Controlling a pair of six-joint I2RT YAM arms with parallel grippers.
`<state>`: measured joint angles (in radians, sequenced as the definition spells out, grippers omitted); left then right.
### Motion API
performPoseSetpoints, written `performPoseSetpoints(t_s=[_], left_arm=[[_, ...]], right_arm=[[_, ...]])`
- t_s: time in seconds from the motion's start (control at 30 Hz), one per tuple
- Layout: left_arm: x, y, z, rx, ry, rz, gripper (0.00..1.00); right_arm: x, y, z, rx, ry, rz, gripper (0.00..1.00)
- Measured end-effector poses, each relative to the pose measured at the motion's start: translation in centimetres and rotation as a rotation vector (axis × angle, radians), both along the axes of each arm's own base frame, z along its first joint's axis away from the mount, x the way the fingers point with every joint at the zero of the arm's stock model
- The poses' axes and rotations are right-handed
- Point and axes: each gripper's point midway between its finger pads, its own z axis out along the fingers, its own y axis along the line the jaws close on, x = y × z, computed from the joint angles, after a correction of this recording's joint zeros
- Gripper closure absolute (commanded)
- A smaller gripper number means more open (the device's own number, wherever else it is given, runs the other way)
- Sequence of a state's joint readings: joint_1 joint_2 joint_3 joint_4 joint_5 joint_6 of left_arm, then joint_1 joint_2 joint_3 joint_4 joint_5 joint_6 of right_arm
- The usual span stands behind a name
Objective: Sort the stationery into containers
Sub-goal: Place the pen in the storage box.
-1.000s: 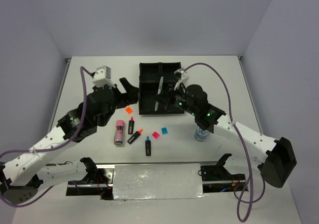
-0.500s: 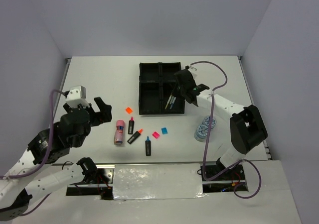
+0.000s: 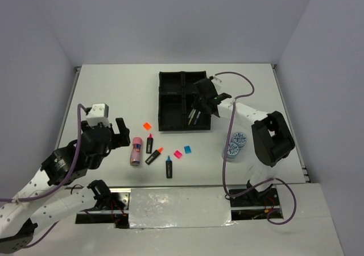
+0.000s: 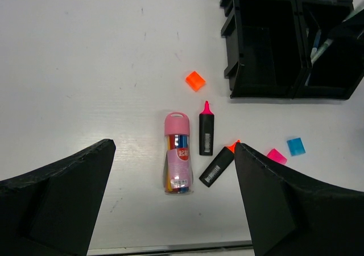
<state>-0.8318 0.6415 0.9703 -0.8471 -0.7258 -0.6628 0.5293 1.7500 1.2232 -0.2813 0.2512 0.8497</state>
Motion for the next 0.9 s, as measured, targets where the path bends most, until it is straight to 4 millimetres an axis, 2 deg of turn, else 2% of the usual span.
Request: performPoseSetpoints(t_s=[0.07, 0.13, 0.17, 0.33, 0.5, 0.57, 0.6, 0.63, 0.7, 0.8, 0.9], left_arm=[[0.1, -0.4, -0.2, 0.009, 0.01, -0.016, 0.01], [0.1, -0.7, -0.3, 0.008, 0.015, -0.031, 0.01], [0.2, -0.9, -0.3, 0.013, 0.017, -0.04, 0.01], [0.4, -1.7, -0.7, 0.02, 0.035, -0.067, 0.01], [0.8, -3.8, -2.0, 0.018, 0.101, -0.116, 0.01], [1.1, -5.2, -3.4, 0.011, 0.161, -0.125, 0.01], [1.3, -5.8, -4.2, 0.005, 0.193, -0.12, 0.01], [1.4, -6.6, -5.3, 0.006, 0.237, -0.111, 0.01], [1.4, -8.2, -7.6, 0.014, 0.312, -0.094, 0.01], [0.4, -10.7, -11.1, 0.041, 0.413, -0.093, 0.01], [-1.2, -12.8, -13.6, 0.047, 0.486, -0.083, 0.01]], right_arm=[[0.1, 0.2, 0.2, 0.007, -0.003, 0.006, 0.51], [0.1, 0.4, 0.6, 0.012, -0.011, 0.017, 0.48], [0.1, 0.4, 0.8, 0.015, -0.013, 0.023, 0.42], [-0.1, 0.3, 2.9, 0.019, -0.053, 0.044, 0.42], [-1.3, 0.6, 7.0, -0.003, -0.143, 0.103, 0.41], [-2.9, 1.5, 8.7, -0.02, -0.173, 0.162, 0.41], [-3.7, 1.8, 9.4, -0.03, -0.184, 0.193, 0.27], [-4.6, 2.2, 9.9, -0.035, -0.192, 0.226, 0.22], [-5.9, 2.1, 10.3, -0.049, -0.201, 0.266, 0.22], [-8.1, 0.1, 9.5, -0.087, -0.185, 0.278, 0.22], [-10.0, -1.6, 8.9, -0.106, -0.17, 0.287, 0.22]])
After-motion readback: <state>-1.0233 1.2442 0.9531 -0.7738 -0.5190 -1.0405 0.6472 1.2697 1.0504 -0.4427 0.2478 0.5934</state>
